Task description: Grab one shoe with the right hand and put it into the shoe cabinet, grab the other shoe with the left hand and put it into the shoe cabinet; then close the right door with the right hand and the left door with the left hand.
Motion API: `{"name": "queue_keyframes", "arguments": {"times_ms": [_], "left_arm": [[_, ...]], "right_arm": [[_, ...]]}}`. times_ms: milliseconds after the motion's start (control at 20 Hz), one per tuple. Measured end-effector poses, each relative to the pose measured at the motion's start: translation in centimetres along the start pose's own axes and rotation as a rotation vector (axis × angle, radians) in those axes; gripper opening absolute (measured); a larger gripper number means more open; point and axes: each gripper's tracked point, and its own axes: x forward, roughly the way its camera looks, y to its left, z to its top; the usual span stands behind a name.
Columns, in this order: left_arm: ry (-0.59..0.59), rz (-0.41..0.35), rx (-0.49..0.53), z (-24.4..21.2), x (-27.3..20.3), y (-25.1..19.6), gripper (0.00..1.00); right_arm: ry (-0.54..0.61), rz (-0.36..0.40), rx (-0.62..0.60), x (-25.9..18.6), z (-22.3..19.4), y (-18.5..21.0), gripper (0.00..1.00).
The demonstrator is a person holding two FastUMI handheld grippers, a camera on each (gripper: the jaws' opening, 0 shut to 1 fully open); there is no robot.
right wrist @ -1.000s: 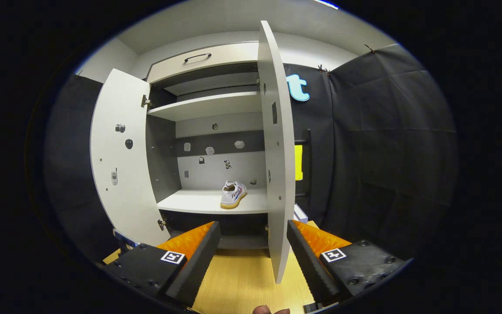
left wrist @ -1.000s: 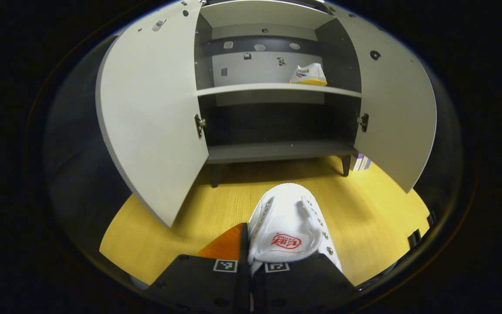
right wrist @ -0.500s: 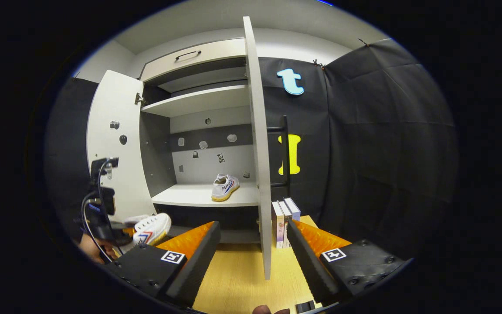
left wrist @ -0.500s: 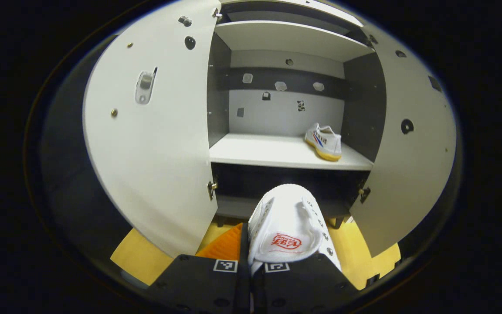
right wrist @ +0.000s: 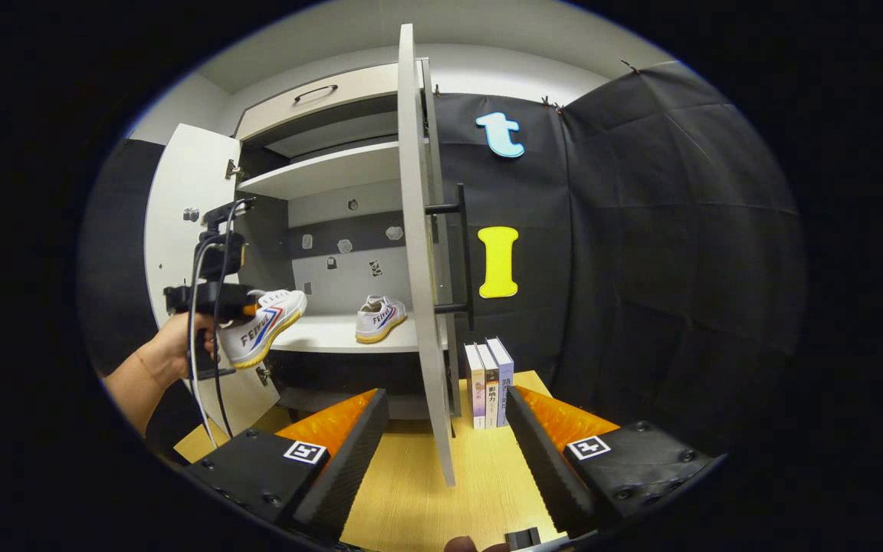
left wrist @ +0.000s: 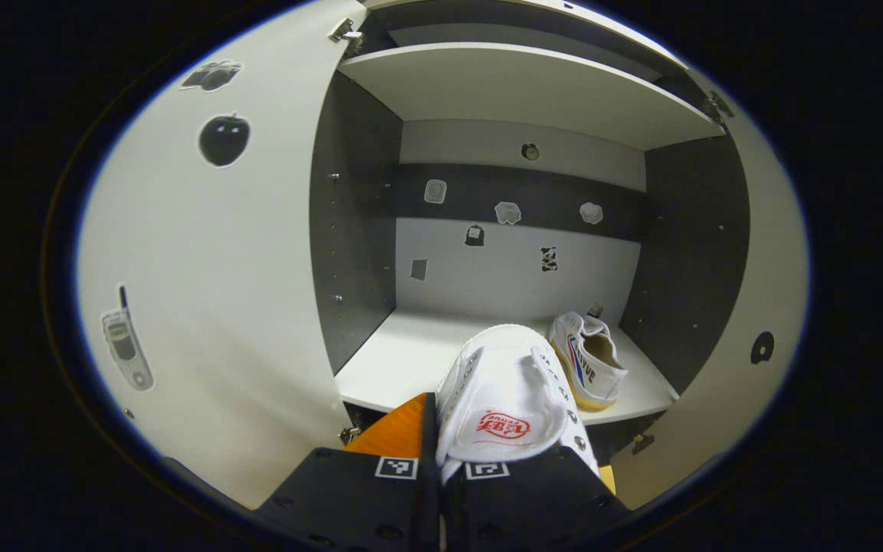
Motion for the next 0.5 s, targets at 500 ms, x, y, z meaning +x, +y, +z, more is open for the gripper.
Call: {"name": "queue_keyframes", "arguments": {"times_ms": [500], "left_arm": [[0.078, 0.112, 0.037, 3.6, 14.9, -0.5, 0.09]], "right_arm": [[-0.023, -0.107, 0.010, 1.3, 1.0, -5.8, 0.98]]}}
